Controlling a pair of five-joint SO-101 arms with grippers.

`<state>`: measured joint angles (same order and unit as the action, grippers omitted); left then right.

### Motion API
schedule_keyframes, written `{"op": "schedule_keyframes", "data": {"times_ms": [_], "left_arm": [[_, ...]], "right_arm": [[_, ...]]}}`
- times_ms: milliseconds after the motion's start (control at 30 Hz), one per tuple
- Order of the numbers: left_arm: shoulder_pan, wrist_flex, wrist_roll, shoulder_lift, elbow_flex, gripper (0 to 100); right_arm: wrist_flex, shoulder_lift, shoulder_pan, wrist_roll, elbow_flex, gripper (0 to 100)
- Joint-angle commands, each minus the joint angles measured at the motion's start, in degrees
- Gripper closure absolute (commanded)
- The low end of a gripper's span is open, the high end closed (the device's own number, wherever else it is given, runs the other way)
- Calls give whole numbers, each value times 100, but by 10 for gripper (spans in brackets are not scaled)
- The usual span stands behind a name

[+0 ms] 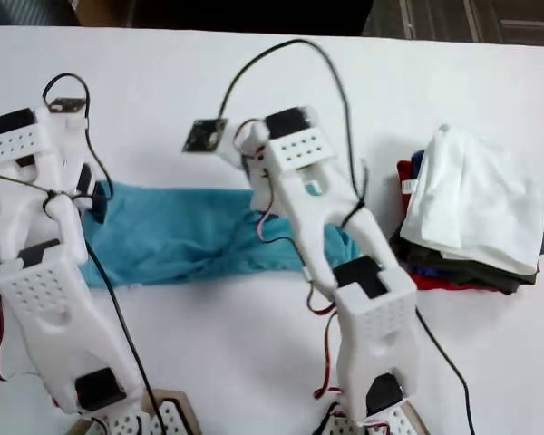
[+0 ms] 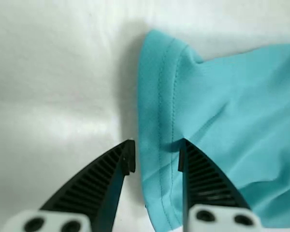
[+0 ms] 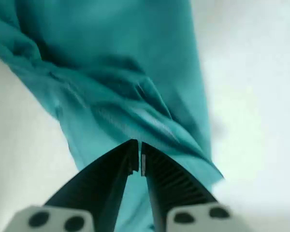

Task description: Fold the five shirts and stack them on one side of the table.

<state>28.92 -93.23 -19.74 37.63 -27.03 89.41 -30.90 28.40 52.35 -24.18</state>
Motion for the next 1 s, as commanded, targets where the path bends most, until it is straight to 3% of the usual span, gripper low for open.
{"op": "schedule_keyframes", "data": {"times_ms": [0,233,533,800,967], "left_arm": [[-35,-18,-9,-44,-242,823],[-35,-18,-18,-44,-215,823],[-62,-9,-18,-35,-215,823],[-62,-26,18,-105,-259,823],[-149,-273,35,-97,-549,823]], "right_arm": [[-207,-277,259,-273,-123,976],[-875,-725,295,-343,-132,976],[-945,-769,127,-343,-712,976],[-180,-479,-119,-747,-1407,976],[330,-426,136,-756,-1407,975]]}}
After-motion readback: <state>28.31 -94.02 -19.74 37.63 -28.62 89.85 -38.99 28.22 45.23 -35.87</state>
